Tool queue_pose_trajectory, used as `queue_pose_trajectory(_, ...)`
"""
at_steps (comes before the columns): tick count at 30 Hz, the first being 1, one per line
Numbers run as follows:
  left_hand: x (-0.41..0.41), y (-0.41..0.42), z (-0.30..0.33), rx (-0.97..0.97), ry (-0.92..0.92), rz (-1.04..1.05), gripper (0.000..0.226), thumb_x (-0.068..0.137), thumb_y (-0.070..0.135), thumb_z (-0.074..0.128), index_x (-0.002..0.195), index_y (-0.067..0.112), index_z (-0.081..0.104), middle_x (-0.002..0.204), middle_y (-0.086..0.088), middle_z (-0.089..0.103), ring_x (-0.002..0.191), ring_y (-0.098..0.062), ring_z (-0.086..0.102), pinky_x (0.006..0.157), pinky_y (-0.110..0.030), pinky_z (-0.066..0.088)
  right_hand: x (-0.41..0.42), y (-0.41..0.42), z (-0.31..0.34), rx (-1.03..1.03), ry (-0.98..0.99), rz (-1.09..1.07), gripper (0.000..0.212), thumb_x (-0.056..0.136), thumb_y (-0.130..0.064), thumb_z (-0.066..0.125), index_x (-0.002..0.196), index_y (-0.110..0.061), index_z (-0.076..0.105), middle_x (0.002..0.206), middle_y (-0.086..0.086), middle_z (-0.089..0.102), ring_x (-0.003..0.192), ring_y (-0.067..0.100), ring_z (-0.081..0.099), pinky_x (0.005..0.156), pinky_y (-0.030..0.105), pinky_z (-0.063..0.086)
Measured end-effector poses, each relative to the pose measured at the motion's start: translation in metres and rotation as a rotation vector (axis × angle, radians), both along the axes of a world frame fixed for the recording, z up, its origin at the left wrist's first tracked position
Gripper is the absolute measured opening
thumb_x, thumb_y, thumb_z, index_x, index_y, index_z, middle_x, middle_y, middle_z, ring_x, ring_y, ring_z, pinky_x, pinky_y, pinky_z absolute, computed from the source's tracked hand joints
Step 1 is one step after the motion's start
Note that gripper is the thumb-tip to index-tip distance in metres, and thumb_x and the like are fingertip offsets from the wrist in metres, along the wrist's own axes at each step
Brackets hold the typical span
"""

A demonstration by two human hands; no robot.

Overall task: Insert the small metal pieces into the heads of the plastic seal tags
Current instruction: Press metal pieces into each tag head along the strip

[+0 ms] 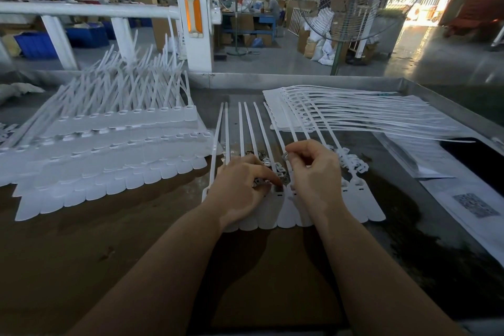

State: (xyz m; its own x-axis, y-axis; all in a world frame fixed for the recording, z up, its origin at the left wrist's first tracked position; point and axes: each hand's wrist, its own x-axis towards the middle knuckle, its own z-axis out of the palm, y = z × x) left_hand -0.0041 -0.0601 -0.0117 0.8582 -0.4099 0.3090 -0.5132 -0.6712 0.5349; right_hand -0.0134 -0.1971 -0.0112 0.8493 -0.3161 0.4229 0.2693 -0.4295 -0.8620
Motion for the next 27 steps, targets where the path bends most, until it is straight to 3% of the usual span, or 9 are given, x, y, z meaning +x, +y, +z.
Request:
queue_pose_trajectory(3,0.0022,-0.0006,-0.0017,-0.037,-0.005,0.009,0.021,0.084,0.017,0.062,0.094,0.032,0.073,0.089,0.014,0.048,0.098,-0.011,0.049,0.089,-0.034,0.042,0.0003,-0.0009,-0.0004,0.008,0.007,0.007,0.019,0.09,-0.004,0.055,0.086,-0.021,0.062,0.074,-0.01,0.06,0.063,0.008,0.056,0.062,0.023,0.049)
queue_pose_trajectory(6,0.004,-0.0012,-0.0033,-0.122,-0.015,0.062,0.016,0.083,0.013,0.064,0.091,0.025,0.07,0.086,0.016,0.051,0.085,-0.003,0.05,0.075,-0.008,0.039,0.0012,-0.0012,-0.0007,-0.001,0.01,0.004,0.018,0.089,-0.003,0.056,0.088,-0.019,0.064,0.077,-0.006,0.063,0.064,0.012,0.058,0.061,0.023,0.048)
queue_pose_trajectory(8,0.0036,-0.0012,-0.0025,-0.228,-0.001,0.105,0.012,0.083,0.013,0.065,0.088,0.024,0.065,0.084,0.014,0.055,0.073,0.001,0.05,0.065,-0.002,0.036,0.0011,-0.0005,-0.0005,0.027,0.017,0.028,0.018,0.088,-0.003,0.058,0.089,-0.019,0.064,0.081,-0.003,0.065,0.07,0.014,0.061,0.065,0.024,0.051)
queue_pose_trajectory(10,0.003,-0.0011,-0.0011,-0.338,0.036,0.133,0.012,0.084,0.014,0.065,0.09,0.024,0.061,0.082,0.013,0.058,0.067,0.002,0.051,0.061,-0.003,0.038,0.0001,0.0012,-0.0005,0.045,0.026,0.08,0.018,0.087,-0.002,0.059,0.091,-0.019,0.065,0.083,-0.002,0.066,0.078,0.01,0.063,0.068,0.016,0.05)
queue_pose_trajectory(13,0.0018,-0.0005,0.0015,-0.418,0.066,0.143,0.012,0.086,0.014,0.063,0.094,0.023,0.062,0.081,0.012,0.061,0.069,0.004,0.054,0.061,-0.004,0.04,-0.0011,0.0039,0.0001,0.02,0.014,0.161,0.019,0.085,0.0,0.06,0.091,-0.017,0.065,0.079,-0.001,0.064,0.075,0.007,0.061,0.062,0.009,0.045)
queue_pose_trajectory(18,0.0014,0.0015,0.0034,-0.421,0.076,0.105,0.011,0.086,0.011,0.063,0.094,0.015,0.069,0.082,0.01,0.064,0.072,0.001,0.056,0.066,-0.007,0.043,-0.0007,0.0049,0.0014,-0.017,-0.004,0.223,0.019,0.083,0.003,0.061,0.091,-0.014,0.066,0.074,-0.007,0.062,0.068,0.002,0.058,0.06,0.009,0.044)
queue_pose_trajectory(27,0.0021,0.0012,0.0048,-0.434,0.149,0.096,0.008,0.088,0.012,0.06,0.093,0.014,0.066,0.078,0.008,0.061,0.069,-0.004,0.053,0.064,-0.011,0.043,-0.0019,0.0052,0.0009,-0.018,0.01,0.244,0.015,0.084,0.001,0.062,0.09,-0.013,0.066,0.078,-0.002,0.065,0.074,0.006,0.061,0.063,0.008,0.045)
